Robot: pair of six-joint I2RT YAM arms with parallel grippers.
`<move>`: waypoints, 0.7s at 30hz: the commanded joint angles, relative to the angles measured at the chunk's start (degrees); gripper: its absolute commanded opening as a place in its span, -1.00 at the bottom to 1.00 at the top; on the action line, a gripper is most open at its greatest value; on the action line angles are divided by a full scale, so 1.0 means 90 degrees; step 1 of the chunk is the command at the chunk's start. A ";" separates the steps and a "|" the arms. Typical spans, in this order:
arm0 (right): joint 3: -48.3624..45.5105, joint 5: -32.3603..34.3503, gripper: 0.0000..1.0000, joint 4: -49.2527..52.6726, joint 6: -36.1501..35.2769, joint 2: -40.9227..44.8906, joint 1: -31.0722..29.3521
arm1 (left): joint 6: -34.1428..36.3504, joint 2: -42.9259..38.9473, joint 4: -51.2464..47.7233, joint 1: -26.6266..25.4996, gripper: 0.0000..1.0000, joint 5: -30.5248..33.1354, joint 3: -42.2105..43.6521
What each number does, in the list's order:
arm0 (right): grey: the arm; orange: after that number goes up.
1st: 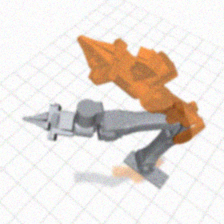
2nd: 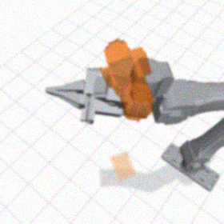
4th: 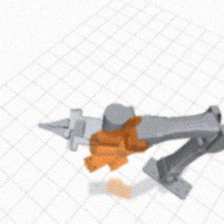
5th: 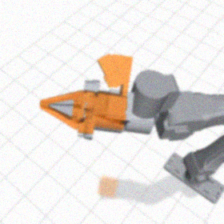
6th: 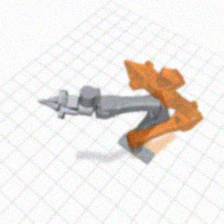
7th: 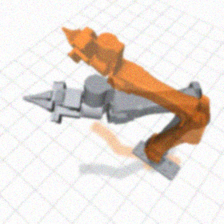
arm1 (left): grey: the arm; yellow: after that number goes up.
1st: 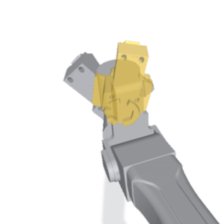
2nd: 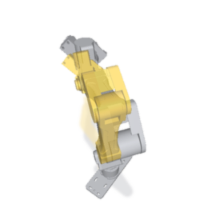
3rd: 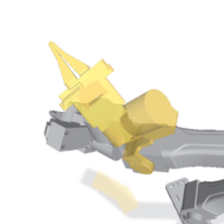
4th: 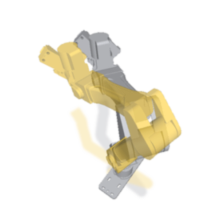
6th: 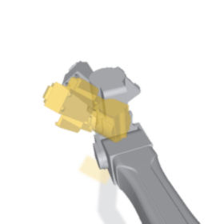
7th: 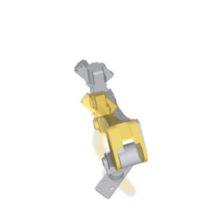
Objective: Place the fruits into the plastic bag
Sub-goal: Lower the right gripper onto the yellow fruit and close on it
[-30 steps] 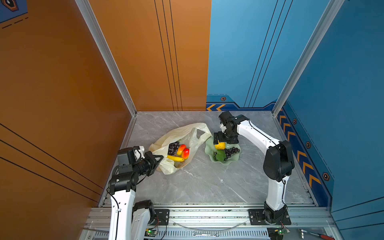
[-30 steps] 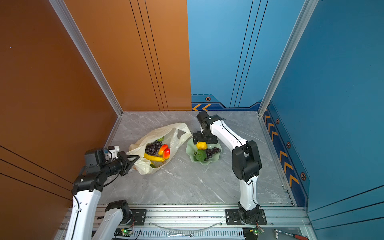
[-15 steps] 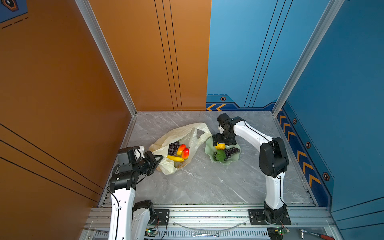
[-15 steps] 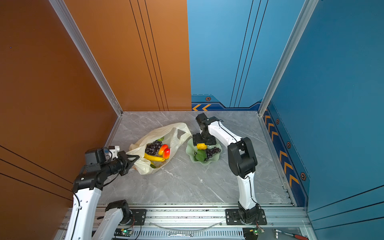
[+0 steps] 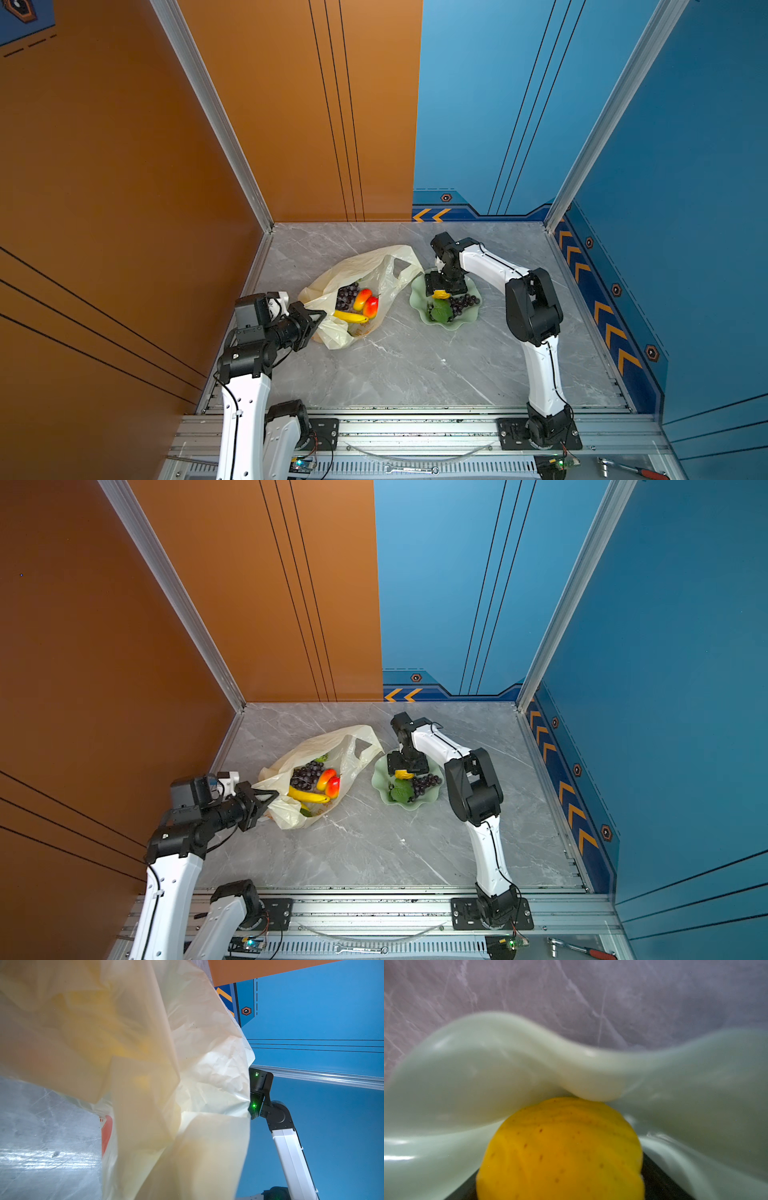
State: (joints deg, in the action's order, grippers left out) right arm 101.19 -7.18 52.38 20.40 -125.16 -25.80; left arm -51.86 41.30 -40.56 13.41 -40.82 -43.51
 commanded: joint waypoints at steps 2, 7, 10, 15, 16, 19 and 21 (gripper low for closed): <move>0.0154 0.0111 0.51 -0.0120 -0.0021 -0.0069 0.0045 | 0.0127 0.0006 -0.0076 0.0055 -1.00 -0.0112 -0.0078; 0.0339 0.0056 0.27 -0.0140 -0.0050 -0.0034 0.0037 | 0.0117 -0.0023 -0.0083 0.0063 -1.00 -0.0113 -0.0070; 0.0329 0.0074 0.27 -0.0133 -0.0050 0.0108 0.0045 | 0.0117 -0.0048 -0.0084 0.0063 -1.00 -0.0122 -0.0074; 0.0282 0.0114 0.27 -0.0135 -0.0087 0.0382 0.0045 | 0.0079 -0.0118 -0.0083 0.0063 -1.00 -0.0152 0.0042; 0.0262 0.0105 0.27 -0.0136 -0.0089 0.0420 0.0045 | 0.0069 -0.0126 -0.0084 0.0063 -1.00 -0.0152 0.0064; 0.0232 0.0068 0.27 -0.0143 -0.0109 0.0568 0.0045 | 0.0059 -0.0150 -0.0086 0.0063 -1.00 -0.0172 0.0115; 0.0232 0.0046 0.27 -0.0146 -0.0119 0.0665 0.0045 | 0.0059 -0.0155 -0.0098 0.0063 -1.00 -0.0172 0.0136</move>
State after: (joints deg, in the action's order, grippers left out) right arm 102.94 -7.22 51.31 20.32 -123.20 -25.80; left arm -51.86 40.38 -40.56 13.50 -41.06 -43.35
